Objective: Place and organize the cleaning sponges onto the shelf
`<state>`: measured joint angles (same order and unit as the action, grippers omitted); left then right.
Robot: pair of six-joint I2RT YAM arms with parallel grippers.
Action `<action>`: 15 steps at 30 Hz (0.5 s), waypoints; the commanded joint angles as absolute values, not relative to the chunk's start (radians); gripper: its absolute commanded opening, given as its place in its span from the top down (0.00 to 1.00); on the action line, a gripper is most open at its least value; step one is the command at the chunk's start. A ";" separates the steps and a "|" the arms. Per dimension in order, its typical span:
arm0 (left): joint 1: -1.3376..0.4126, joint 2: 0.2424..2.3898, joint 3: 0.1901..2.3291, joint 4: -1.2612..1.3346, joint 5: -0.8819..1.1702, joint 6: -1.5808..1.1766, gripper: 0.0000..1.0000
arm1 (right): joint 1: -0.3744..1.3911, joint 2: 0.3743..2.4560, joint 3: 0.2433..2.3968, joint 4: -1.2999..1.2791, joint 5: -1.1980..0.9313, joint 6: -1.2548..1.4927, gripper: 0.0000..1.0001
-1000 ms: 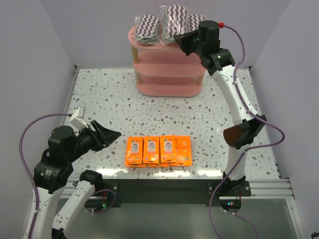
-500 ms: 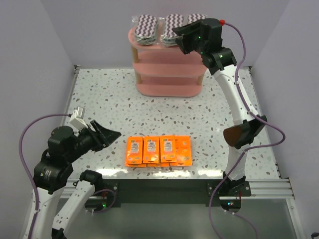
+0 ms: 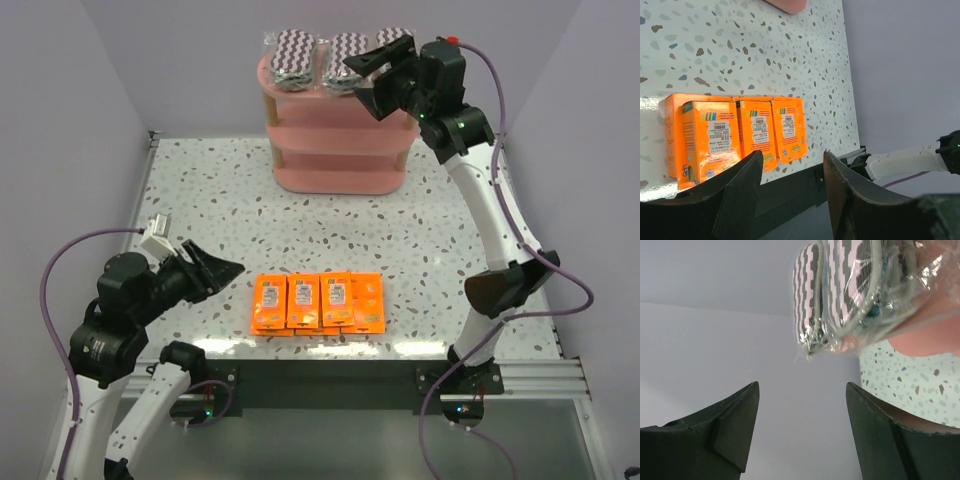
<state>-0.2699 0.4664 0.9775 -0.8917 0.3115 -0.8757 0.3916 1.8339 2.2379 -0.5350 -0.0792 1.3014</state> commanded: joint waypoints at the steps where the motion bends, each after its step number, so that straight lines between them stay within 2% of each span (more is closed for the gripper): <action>1: -0.272 0.477 0.951 -0.828 0.345 -0.888 0.43 | 0.384 1.668 2.162 -0.528 -0.117 1.201 0.26; 3: -0.272 0.485 0.945 -0.813 0.354 -0.888 0.43 | 0.383 1.625 2.077 -0.520 -0.132 1.161 0.26; 6: -0.272 0.494 0.942 -0.801 0.356 -0.877 0.43 | 0.383 1.524 1.976 -0.544 -0.130 1.095 0.32; 8: -0.272 0.502 0.925 -0.781 0.368 -0.871 0.43 | 0.383 1.447 1.892 -0.604 -0.123 1.021 0.43; 10: -0.272 0.508 0.913 -0.764 0.377 -0.867 0.44 | 0.383 1.395 1.780 -0.633 -0.132 0.926 0.46; 12: -0.272 0.521 0.879 -0.742 0.384 -0.855 0.44 | 0.383 1.316 1.705 -0.696 -0.168 0.850 0.46; 15: -0.272 0.549 0.830 -0.738 0.379 -0.813 0.44 | 0.391 1.209 1.539 -0.819 -0.225 0.712 0.37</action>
